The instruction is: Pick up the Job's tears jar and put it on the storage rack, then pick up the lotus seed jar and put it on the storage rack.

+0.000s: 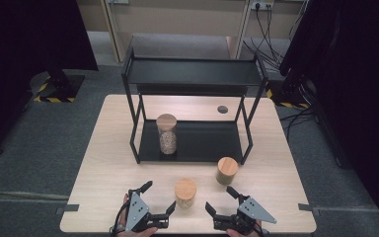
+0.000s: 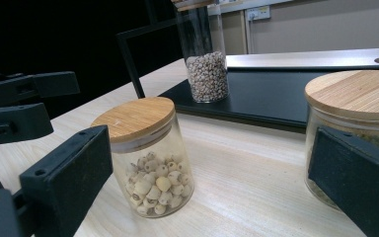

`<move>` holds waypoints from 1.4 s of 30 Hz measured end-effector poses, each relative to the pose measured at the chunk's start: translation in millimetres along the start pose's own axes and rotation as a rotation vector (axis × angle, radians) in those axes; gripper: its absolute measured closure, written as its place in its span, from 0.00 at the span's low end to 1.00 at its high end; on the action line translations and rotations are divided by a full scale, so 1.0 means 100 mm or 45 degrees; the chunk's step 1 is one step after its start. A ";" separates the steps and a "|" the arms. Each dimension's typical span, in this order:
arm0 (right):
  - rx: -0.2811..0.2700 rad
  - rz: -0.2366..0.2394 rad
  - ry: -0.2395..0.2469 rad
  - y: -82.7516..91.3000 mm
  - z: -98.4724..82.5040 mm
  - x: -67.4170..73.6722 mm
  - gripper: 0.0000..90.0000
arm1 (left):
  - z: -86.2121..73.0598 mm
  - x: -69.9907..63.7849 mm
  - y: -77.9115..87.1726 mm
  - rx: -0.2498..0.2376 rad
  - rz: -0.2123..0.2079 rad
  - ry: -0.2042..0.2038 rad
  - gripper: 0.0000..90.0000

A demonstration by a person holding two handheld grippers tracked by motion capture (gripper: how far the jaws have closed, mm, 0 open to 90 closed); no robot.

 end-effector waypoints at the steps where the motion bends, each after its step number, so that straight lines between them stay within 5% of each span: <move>1: 0.000 0.000 0.000 0.00 0.00 0.00 0.04 | 0.00 0.00 0.00 -0.002 0.000 -0.001 0.02; 20: 0.020 0.009 0.059 -0.09 0.01 0.10 0.04 | -0.02 0.02 0.01 -0.012 0.015 0.012 0.02; 42: 0.076 0.048 0.152 -0.41 0.00 0.32 0.04 | -0.05 0.02 0.00 -0.003 -0.006 0.045 0.02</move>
Point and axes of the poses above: each handheld gripper's, and its own axes: y roughly backward along the jaws, z roughly out of its top, x roughly to its left, the point moved 8 cm from there along -y, roughly forward along the jaws, and after that the axes turned 2 degrees about -z, right-handed, at the moved point
